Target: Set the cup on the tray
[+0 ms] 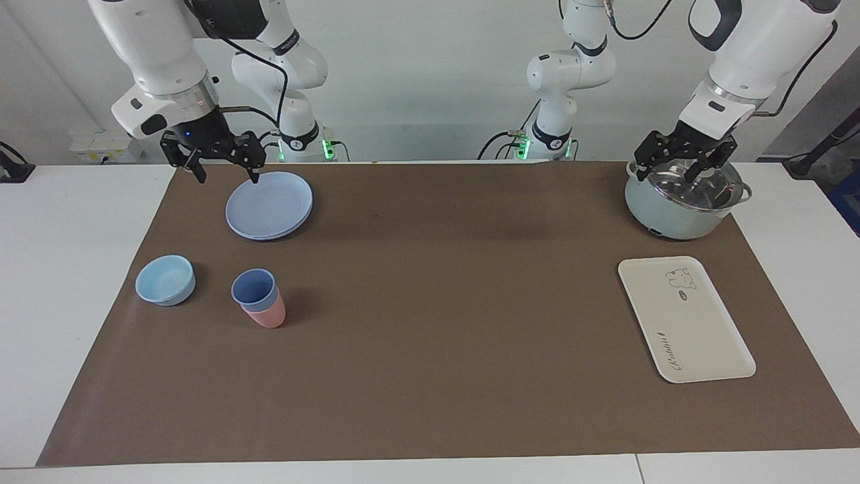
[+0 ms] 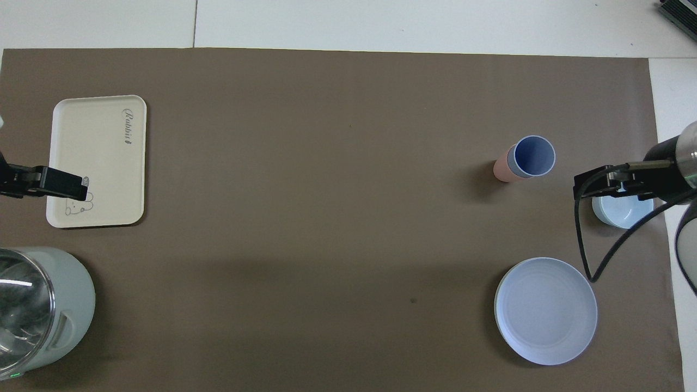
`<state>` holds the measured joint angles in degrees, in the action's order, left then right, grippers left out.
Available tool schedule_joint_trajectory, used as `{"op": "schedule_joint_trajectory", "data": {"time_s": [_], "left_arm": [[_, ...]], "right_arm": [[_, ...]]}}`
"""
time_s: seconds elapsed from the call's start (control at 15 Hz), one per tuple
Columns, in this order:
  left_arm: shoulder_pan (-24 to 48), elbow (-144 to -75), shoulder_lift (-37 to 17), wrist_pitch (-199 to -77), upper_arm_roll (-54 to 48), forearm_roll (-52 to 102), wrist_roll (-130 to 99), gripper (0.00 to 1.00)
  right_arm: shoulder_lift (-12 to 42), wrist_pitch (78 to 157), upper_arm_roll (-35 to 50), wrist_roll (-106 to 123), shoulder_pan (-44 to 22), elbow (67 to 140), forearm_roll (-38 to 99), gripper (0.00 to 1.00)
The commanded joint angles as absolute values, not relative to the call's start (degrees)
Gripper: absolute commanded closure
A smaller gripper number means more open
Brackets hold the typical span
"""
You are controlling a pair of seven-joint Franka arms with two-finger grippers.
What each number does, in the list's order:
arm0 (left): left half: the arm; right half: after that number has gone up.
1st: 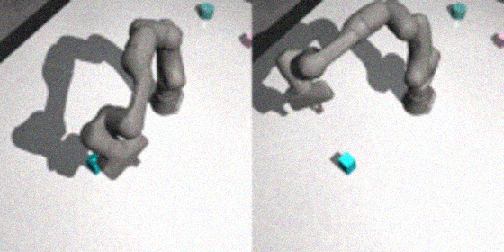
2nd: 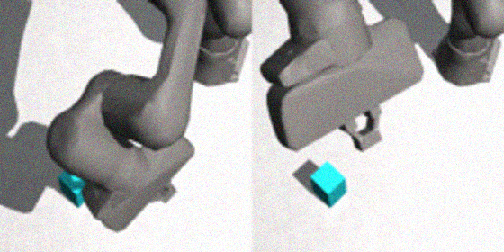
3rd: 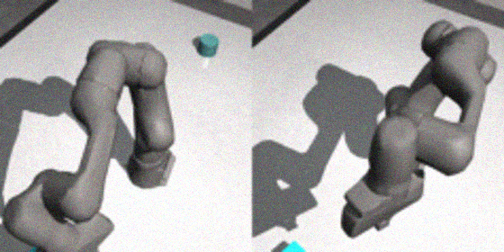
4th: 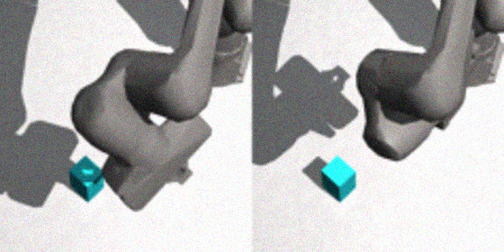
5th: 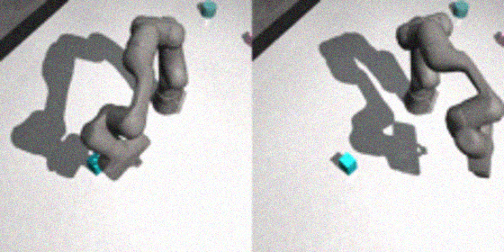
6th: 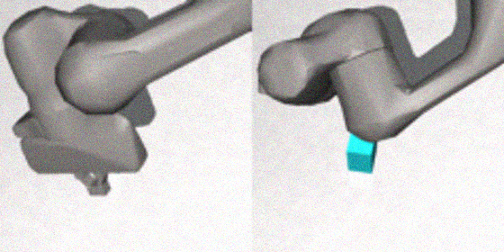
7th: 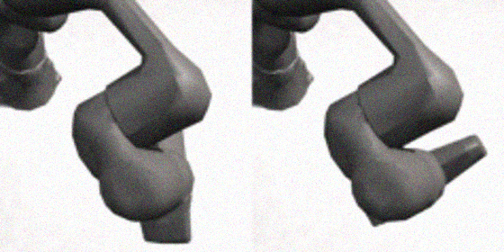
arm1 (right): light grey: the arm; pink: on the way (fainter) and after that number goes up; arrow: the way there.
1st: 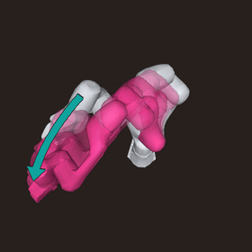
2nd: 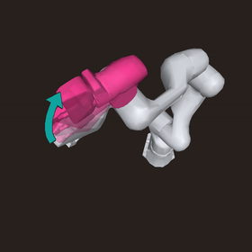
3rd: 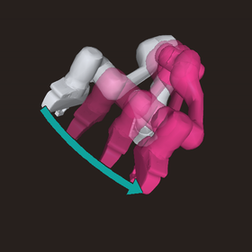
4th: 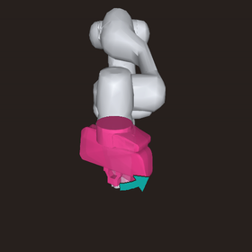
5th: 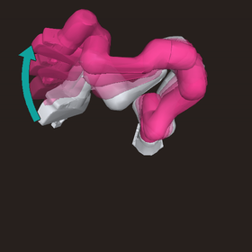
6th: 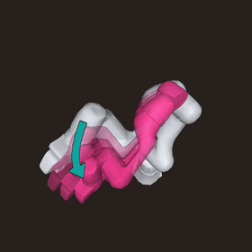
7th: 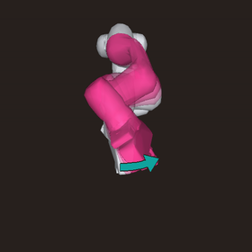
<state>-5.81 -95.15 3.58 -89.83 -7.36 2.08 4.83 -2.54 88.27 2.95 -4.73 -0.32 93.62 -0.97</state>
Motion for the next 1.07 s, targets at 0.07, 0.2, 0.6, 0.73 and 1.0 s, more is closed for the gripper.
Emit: {"op": "schedule_joint_trajectory", "data": {"time_s": [0.07, 0.2, 0.6, 0.73, 1.0], "left_arm": [[-6.15, -96.06, 3.95, -90.96, -7.73, 3.16, 4.75, 0.0], [-5.98, -96.59, 4.13, -90.62, -7.73, 3.16, 4.66, 0.0], [-5.89, -96.77, 4.13, -90.88, -8.0, 3.16, 4.66, 0.0], [-5.89, -96.68, 4.13, -90.97, -8.0, 3.16, 4.48, 0.0], [-5.89, -97.21, 4.39, -91.05, -8.0, 3.16, 4.39, 0.0]], "right_arm": [[-3.78, 90.25, 2.64, -5.87, 0.62, 95.01, -1.14, 0.03], [-2.47, 90.97, 2.64, -11.57, 1.05, 93.53, -0.79, 0.05], [8.15, 94.13, 2.46, -36.69, 3.77, 82.46, -1.15, 0.1], [11.93, 94.13, 2.37, -43.21, 4.39, 79.21, 0.52, 0.1], [19.23, 93.96, 2.37, -47.72, 8.52, 75.42, 7.1, 0.09]]}}
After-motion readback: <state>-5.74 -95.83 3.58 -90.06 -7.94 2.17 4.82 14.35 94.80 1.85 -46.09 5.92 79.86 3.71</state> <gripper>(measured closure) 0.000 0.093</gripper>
